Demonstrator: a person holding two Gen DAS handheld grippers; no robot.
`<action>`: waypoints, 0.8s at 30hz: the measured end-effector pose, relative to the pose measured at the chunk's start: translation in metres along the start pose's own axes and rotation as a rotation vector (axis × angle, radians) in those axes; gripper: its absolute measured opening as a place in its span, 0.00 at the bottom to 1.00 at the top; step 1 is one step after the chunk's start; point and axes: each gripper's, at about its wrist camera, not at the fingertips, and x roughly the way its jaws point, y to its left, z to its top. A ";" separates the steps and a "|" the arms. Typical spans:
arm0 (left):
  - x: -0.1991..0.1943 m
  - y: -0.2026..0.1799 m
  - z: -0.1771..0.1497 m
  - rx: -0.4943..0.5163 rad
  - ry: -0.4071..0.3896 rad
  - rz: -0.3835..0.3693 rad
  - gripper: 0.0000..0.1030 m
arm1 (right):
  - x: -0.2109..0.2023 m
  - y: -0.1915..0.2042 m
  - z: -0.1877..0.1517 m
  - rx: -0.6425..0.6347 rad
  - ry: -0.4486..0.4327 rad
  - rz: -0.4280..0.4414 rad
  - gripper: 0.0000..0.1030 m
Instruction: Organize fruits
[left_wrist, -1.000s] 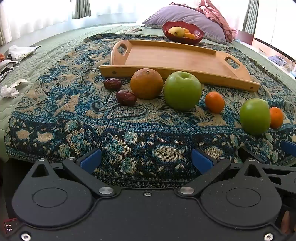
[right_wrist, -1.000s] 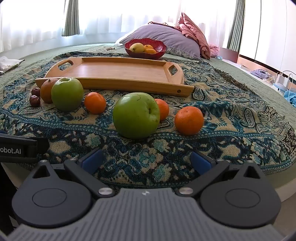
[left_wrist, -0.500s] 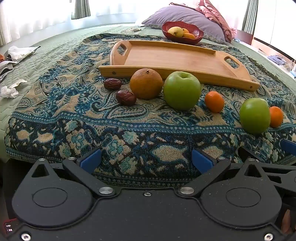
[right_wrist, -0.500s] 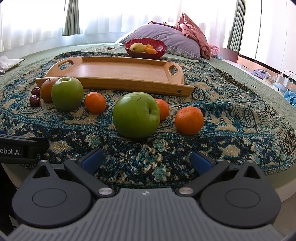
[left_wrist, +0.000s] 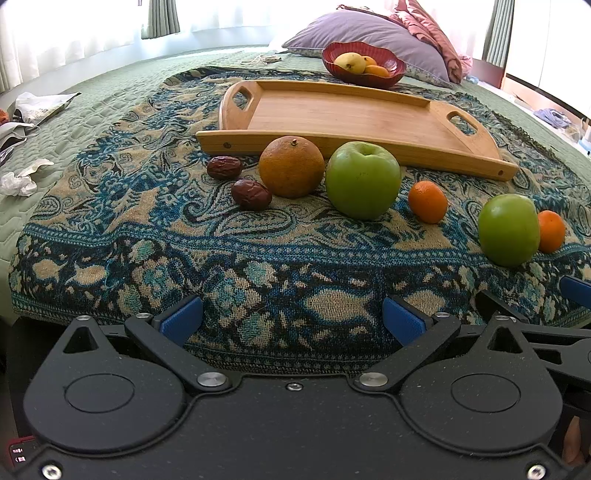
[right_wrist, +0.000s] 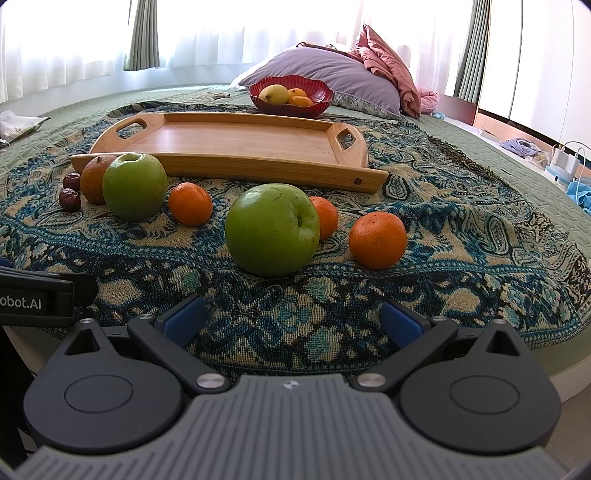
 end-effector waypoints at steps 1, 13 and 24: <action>0.000 0.000 0.000 0.000 0.000 0.000 1.00 | 0.000 0.000 0.000 0.000 0.000 0.000 1.00; 0.000 0.000 0.000 0.001 0.000 0.001 1.00 | 0.000 0.000 0.000 -0.001 0.000 0.000 1.00; 0.000 0.000 0.000 0.002 -0.001 0.002 1.00 | -0.001 -0.001 -0.001 -0.001 0.000 0.000 1.00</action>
